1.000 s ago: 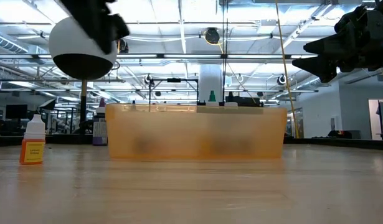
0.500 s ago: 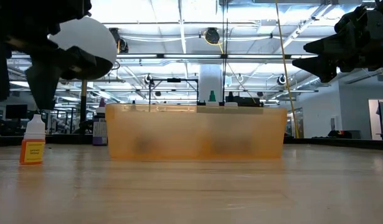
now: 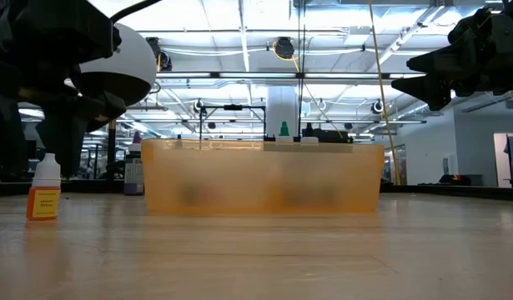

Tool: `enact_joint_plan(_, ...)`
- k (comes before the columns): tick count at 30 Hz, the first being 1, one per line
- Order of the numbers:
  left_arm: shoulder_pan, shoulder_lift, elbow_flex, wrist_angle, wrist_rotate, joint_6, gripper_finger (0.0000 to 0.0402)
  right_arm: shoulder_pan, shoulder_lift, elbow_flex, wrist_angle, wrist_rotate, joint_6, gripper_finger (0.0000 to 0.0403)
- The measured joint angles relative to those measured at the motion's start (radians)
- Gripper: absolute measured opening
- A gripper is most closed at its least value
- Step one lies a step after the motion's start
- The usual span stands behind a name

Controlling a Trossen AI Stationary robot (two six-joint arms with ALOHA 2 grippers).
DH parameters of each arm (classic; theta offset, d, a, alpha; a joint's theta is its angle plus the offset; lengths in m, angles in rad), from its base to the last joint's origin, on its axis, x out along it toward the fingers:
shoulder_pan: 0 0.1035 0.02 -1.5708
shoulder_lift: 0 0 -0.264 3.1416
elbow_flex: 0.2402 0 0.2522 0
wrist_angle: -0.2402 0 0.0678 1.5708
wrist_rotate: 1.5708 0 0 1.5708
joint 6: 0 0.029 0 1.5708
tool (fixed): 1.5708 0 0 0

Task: Pick & Place food coloring
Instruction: Put the small orange food coloring bottle into the orange bin

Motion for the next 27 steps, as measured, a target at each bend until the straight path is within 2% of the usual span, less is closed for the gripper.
enact_joint_plan(4, 0.004, 0.014, 0.0, 0.053, -0.006, 0.001, 0.0186, 0.0, 0.0, 0.0, 0.0, 0.0, 0.0, 0.0293)
enact_joint_plan(15, 0.023, 0.126, 0.002, 0.056, 0.003, -0.001, 0.0186, 0.0, 0.0, 0.0, 0.0, 0.0, 0.0, 0.0293)
enact_joint_plan(27, 0.032, 0.137, 0.003, 0.046, 0.02, -0.002, 0.0186, 0.0, 0.0, 0.0, 0.0, 0.0, 0.0, 0.0293)
